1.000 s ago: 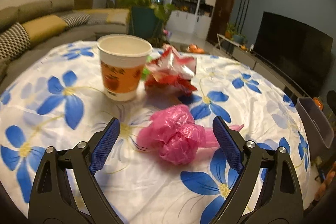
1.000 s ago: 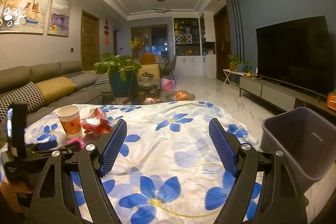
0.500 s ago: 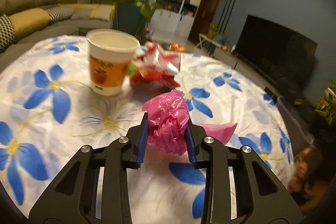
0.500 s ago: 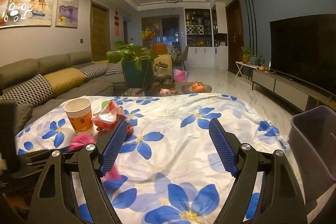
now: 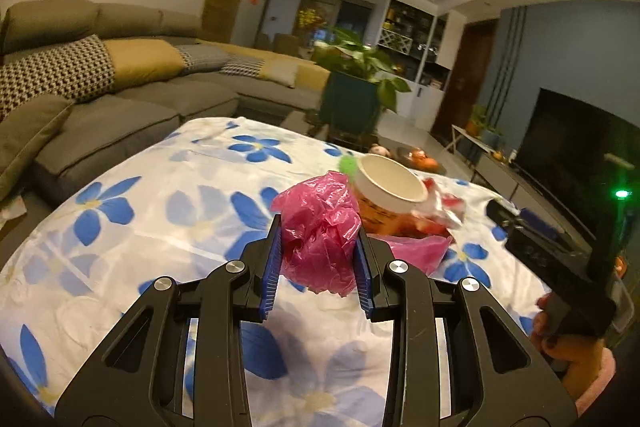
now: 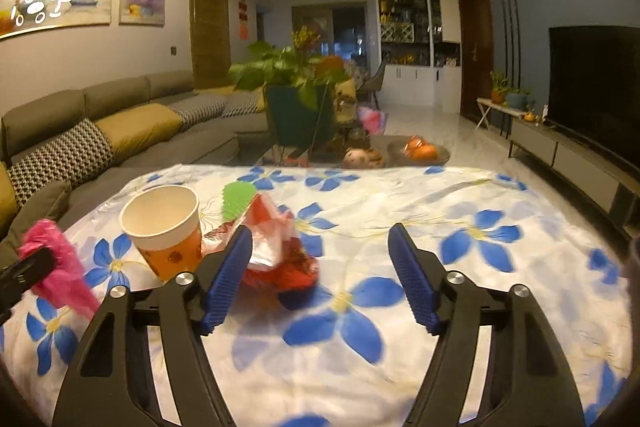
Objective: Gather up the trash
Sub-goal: 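Grasp the pink plastic bag with the left tool while the right tool grasps the red-and-white wrapper, then lift the pink bag and red-and-white wrapper off the table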
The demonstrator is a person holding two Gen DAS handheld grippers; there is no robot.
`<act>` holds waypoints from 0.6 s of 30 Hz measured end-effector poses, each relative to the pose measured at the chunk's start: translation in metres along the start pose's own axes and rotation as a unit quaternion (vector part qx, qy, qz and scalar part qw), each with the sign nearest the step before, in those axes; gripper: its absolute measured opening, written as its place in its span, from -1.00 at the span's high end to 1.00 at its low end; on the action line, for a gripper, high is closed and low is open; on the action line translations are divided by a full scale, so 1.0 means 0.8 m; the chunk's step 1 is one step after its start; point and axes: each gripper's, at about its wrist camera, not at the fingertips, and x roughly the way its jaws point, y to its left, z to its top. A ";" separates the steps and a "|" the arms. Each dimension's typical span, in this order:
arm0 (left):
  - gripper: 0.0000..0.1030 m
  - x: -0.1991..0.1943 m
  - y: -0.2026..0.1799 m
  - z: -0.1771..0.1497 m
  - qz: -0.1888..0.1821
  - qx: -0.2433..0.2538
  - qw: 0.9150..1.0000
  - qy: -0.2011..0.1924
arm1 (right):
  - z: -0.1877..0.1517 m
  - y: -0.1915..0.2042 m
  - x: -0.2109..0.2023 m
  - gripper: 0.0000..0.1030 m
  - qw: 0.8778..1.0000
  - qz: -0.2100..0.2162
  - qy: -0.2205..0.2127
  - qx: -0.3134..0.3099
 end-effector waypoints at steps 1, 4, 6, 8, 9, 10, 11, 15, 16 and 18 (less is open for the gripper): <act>0.39 0.000 0.004 0.002 0.003 -0.001 1.000 -0.003 | 0.002 0.002 0.014 -0.21 1.000 0.005 0.012 0.004; 0.39 0.001 0.009 0.007 0.012 0.001 1.000 -0.009 | 0.006 0.006 0.037 -0.14 0.999 0.013 0.032 0.016; 0.39 0.002 0.010 0.010 0.018 0.005 1.000 -0.013 | 0.006 0.011 0.050 0.00 0.999 0.019 0.044 0.016; 0.39 0.003 0.013 0.012 0.021 0.005 1.000 -0.013 | 0.005 0.013 0.058 0.22 0.998 0.028 0.057 0.020; 0.39 0.003 0.013 0.013 0.020 0.004 1.000 -0.013 | 0.003 0.013 0.064 0.44 0.997 0.034 0.068 0.020; 0.39 0.003 0.014 0.012 0.020 0.003 1.000 -0.013 | 0.002 0.015 0.066 0.67 0.996 0.038 0.073 0.020; 0.39 0.003 0.015 0.012 0.019 0.002 1.000 -0.011 | 0.000 0.016 0.068 0.72 0.996 0.042 0.076 0.019; 0.39 0.002 0.017 0.009 0.018 -0.001 1.000 -0.008 | 0.001 0.012 0.050 0.87 0.997 0.045 0.061 0.022; 0.39 0.000 0.017 0.008 0.018 0.000 1.000 -0.009 | 0.002 0.010 0.045 0.90 0.997 0.044 0.055 0.023; 0.39 -0.004 0.015 0.007 0.018 0.002 1.000 -0.010 | 0.004 0.002 0.028 0.91 0.998 0.038 0.041 0.030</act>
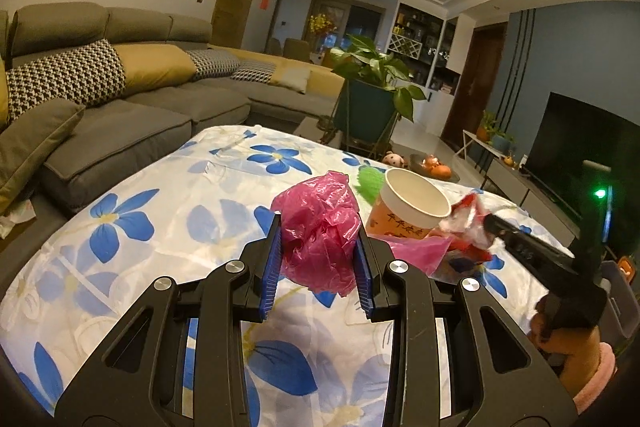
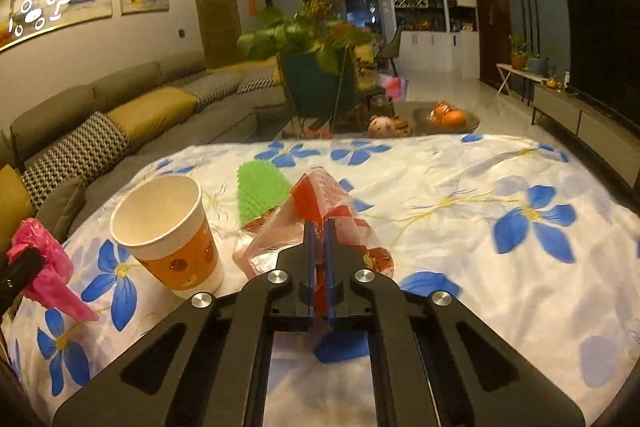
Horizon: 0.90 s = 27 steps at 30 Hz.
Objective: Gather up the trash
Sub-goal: 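Lift the pink bag and red-and-white wrapper off the table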
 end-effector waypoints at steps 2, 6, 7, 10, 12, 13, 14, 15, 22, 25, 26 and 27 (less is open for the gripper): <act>0.39 -0.006 -0.004 0.001 -0.001 0.004 1.000 -0.001 | 0.000 -0.007 -0.018 0.91 1.000 -0.002 -0.013 0.005; 0.39 -0.020 -0.019 0.002 -0.007 0.013 1.000 -0.007 | 0.001 -0.019 -0.056 0.92 0.999 -0.004 -0.036 0.005; 0.39 -0.023 -0.023 0.002 -0.010 0.014 1.000 -0.008 | 0.001 -0.020 -0.063 0.92 0.999 -0.004 -0.040 0.003; 0.39 -0.034 -0.038 0.001 -0.019 0.022 1.000 -0.011 | -0.001 -0.024 -0.090 0.92 0.999 -0.002 -0.051 -0.004; 0.39 -0.040 -0.050 0.000 -0.028 0.028 0.999 -0.011 | -0.005 -0.027 -0.110 0.92 0.998 -0.004 -0.058 -0.011; 0.39 -0.042 -0.054 -0.001 -0.032 0.031 0.999 -0.010 | -0.007 -0.029 -0.117 0.92 0.998 -0.004 -0.060 -0.013; 0.39 -0.045 -0.060 -0.002 -0.037 0.034 0.999 -0.010 | -0.008 -0.031 -0.125 0.92 0.998 -0.006 -0.062 -0.015; 0.39 -0.045 -0.064 -0.002 -0.039 0.036 0.999 -0.010 | -0.010 -0.034 -0.134 0.92 0.998 -0.007 -0.065 -0.017; 0.39 -0.055 -0.100 -0.008 -0.056 0.056 0.997 -0.006 | -0.017 -0.057 -0.172 0.92 0.996 -0.023 -0.079 -0.022; 0.39 -0.058 -0.113 -0.011 -0.059 0.066 0.996 -0.006 | -0.021 -0.068 -0.185 0.92 0.996 -0.027 -0.086 -0.019; 0.39 -0.059 -0.117 -0.011 -0.060 0.068 0.996 -0.006 | -0.022 -0.070 -0.188 0.92 0.996 -0.029 -0.088 -0.018; 0.39 -0.060 -0.120 -0.011 -0.061 0.071 0.996 -0.006 | -0.023 -0.075 -0.193 0.92 0.995 -0.030 -0.091 -0.017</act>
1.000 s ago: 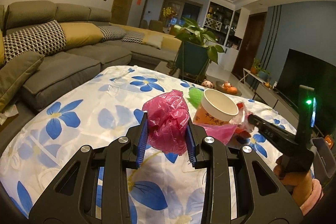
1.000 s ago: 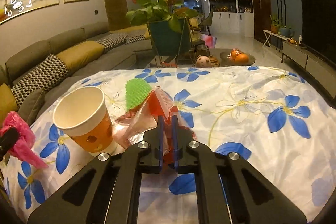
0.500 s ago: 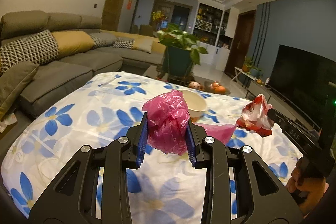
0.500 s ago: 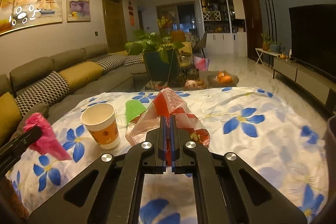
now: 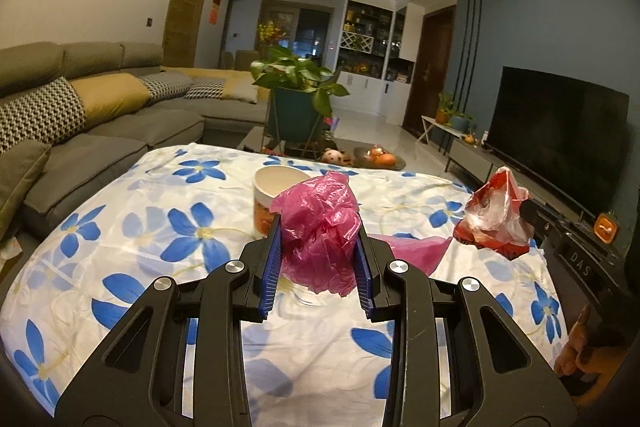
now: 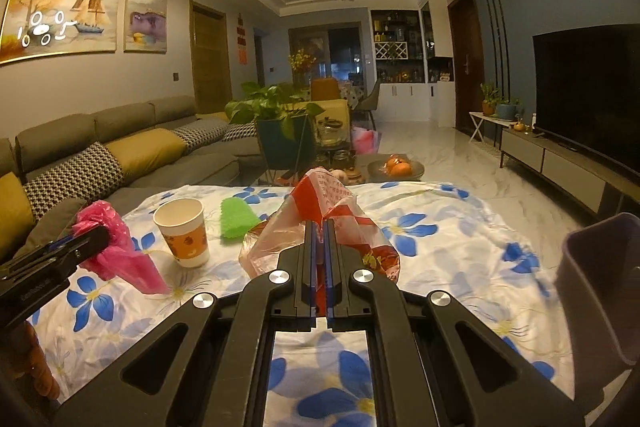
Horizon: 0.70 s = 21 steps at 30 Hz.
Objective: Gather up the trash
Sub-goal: 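Lift the pink bag and red-and-white wrapper off the table, then carry the pink bag and red-and-white wrapper over the grey bin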
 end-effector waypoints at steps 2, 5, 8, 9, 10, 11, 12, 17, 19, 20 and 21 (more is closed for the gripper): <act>0.39 0.000 -0.008 0.000 -0.002 0.006 1.000 0.001 | -0.001 -0.008 -0.008 0.92 1.000 -0.002 -0.003 0.002; 0.39 -0.001 -0.021 0.002 -0.008 0.016 1.000 0.001 | -0.003 -0.017 -0.019 0.92 1.000 -0.008 -0.009 0.005; 0.39 0.000 -0.036 0.003 -0.015 0.024 1.000 0.001 | -0.002 -0.028 -0.028 0.92 1.000 -0.016 -0.015 0.008; 0.39 0.000 -0.040 0.003 -0.018 0.027 0.999 0.001 | -0.003 -0.033 -0.032 0.92 1.000 -0.020 -0.016 0.010; 0.39 0.001 -0.046 0.004 -0.022 0.031 0.999 0.001 | -0.003 -0.036 -0.035 0.92 1.000 -0.022 -0.017 0.011; 0.39 0.002 -0.053 0.004 -0.024 0.034 0.999 0.001 | -0.003 -0.039 -0.037 0.92 0.999 -0.025 -0.018 0.012; 0.39 0.003 -0.058 0.004 -0.028 0.037 0.999 0.001 | -0.003 -0.045 -0.041 0.92 0.999 -0.029 -0.019 0.013; 0.39 0.006 -0.089 0.004 -0.049 0.055 0.997 0.002 | -0.004 -0.067 -0.056 0.92 0.998 -0.049 -0.026 0.015; 0.39 0.009 -0.103 0.003 -0.060 0.060 0.996 0.003 | -0.004 -0.078 -0.063 0.92 0.998 -0.058 -0.028 0.018; 0.39 0.010 -0.107 0.004 -0.064 0.062 0.996 0.003 | -0.005 -0.084 -0.067 0.92 0.997 -0.062 -0.029 0.019; 0.39 0.011 -0.114 0.003 -0.068 0.065 0.996 0.003 | -0.006 -0.091 -0.071 0.92 0.997 -0.068 -0.030 0.021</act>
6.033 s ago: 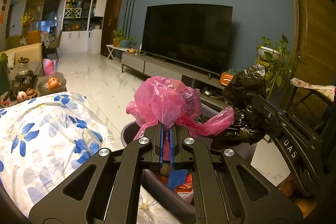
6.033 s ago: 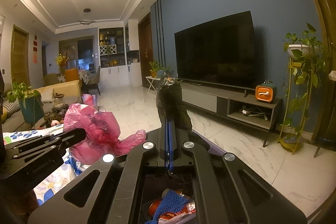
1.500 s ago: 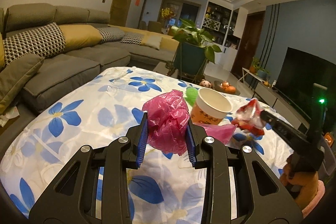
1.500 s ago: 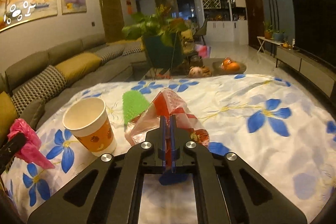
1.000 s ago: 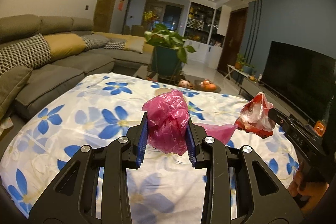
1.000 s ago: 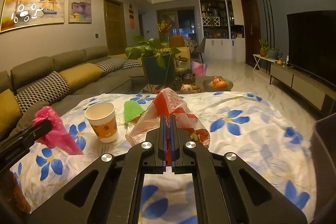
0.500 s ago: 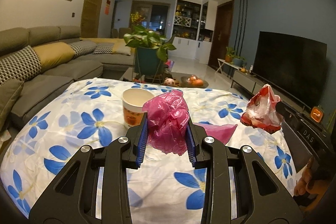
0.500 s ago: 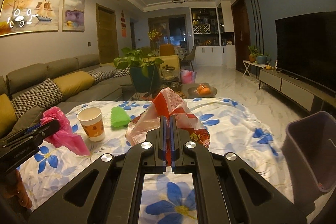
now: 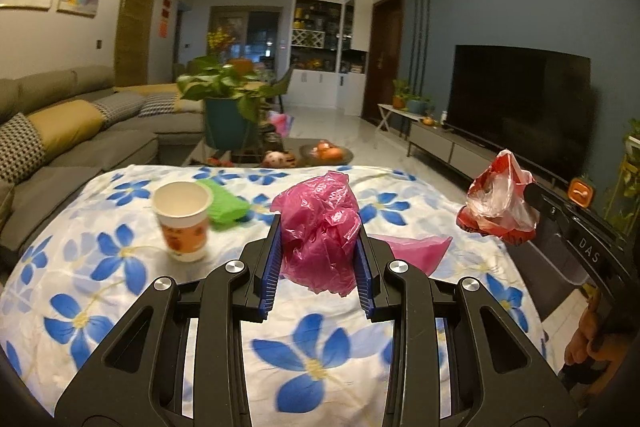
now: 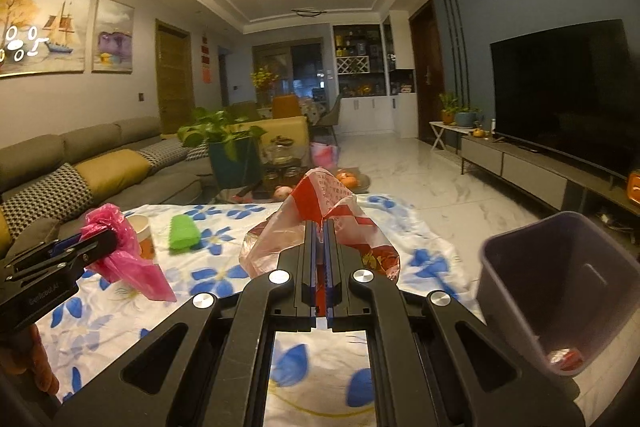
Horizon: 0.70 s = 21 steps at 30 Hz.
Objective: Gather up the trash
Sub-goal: 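Carry the pink bag and red-and-white wrapper over the grey bin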
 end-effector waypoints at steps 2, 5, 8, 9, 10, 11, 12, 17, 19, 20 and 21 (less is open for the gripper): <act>0.39 0.005 -0.013 0.001 -0.010 0.006 1.000 0.000 | 0.000 -0.009 -0.004 0.92 1.000 -0.008 -0.002 0.002; 0.39 0.013 -0.031 0.004 -0.028 0.011 1.000 0.001 | 0.001 -0.028 -0.012 0.92 1.000 -0.025 -0.006 0.006; 0.39 0.021 -0.051 0.005 -0.046 0.020 0.999 0.003 | 0.002 -0.044 -0.016 0.92 0.999 -0.039 -0.009 0.010; 0.39 0.024 -0.059 0.005 -0.053 0.023 0.998 0.004 | 0.002 -0.049 -0.019 0.92 0.999 -0.044 -0.009 0.012; 0.39 0.027 -0.064 0.005 -0.058 0.025 0.998 0.005 | 0.002 -0.056 -0.022 0.92 0.999 -0.050 -0.011 0.013; 0.39 0.030 -0.071 0.005 -0.065 0.028 0.997 0.006 | 0.001 -0.063 -0.024 0.92 0.998 -0.056 -0.011 0.014; 0.39 0.032 -0.078 0.005 -0.071 0.031 0.997 0.007 | 0.001 -0.070 -0.027 0.92 0.998 -0.063 -0.012 0.016; 0.39 0.041 -0.122 0.006 -0.107 0.053 0.993 0.000 | 0.000 -0.106 -0.040 0.92 0.995 -0.095 -0.016 0.024; 0.39 0.047 -0.141 0.007 -0.122 0.060 0.991 -0.001 | 0.000 -0.121 -0.044 0.92 0.993 -0.110 -0.018 0.030; 0.39 0.050 -0.149 0.008 -0.129 0.062 0.990 0.000 | 0.000 -0.131 -0.048 0.92 0.992 -0.118 -0.019 0.034; 0.39 0.053 -0.159 0.008 -0.136 0.063 0.989 0.000 | 0.000 -0.138 -0.050 0.92 0.991 -0.125 -0.021 0.037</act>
